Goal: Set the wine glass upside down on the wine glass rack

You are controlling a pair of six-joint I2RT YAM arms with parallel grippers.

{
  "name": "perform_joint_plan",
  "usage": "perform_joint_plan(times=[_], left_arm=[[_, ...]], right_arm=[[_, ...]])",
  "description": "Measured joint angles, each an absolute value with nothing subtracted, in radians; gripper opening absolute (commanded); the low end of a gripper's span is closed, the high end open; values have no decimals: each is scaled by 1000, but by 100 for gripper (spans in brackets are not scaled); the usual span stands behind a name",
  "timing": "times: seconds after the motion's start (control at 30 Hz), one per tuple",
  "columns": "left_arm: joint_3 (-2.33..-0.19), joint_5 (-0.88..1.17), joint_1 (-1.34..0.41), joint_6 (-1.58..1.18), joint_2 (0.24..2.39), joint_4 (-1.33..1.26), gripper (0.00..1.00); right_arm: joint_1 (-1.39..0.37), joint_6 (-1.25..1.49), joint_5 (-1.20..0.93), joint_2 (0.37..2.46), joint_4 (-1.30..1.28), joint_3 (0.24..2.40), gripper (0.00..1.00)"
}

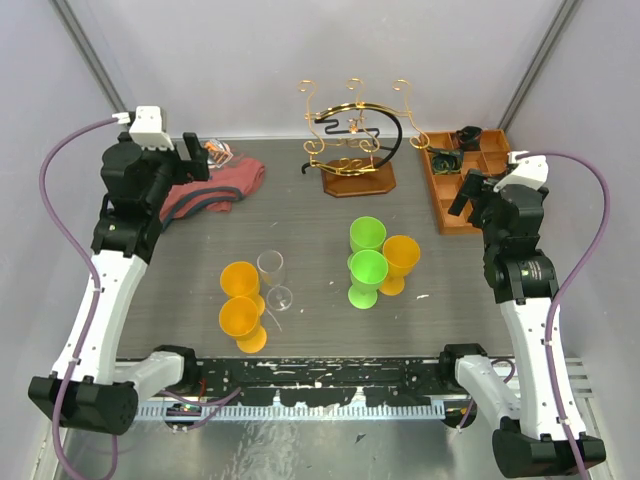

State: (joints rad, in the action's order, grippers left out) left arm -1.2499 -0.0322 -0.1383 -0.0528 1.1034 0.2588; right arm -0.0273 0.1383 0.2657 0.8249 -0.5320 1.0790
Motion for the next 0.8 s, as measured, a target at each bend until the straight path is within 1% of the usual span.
perform_joint_plan(times=[0.17,0.4,0.47,0.57,0.8], left_arm=[[-1143,-47,-138,-44,1046,169,98],[-1176,23,-138,17,1085,208,98],[-1175,46,-138,19,1093,208,98],[-1173,79,-138,14,1097,207,98],[-1182,160,-138,-42,1150,185,98]], right_arm=[[-27,131,283,821,-532,1079,100],[-27,81,193,787,-523,1081,100],[-27,81,168,805,-533,1106,100],[-27,83,136,878,-553,1193,100],[-27,124,24,1137,-538,1428,100]])
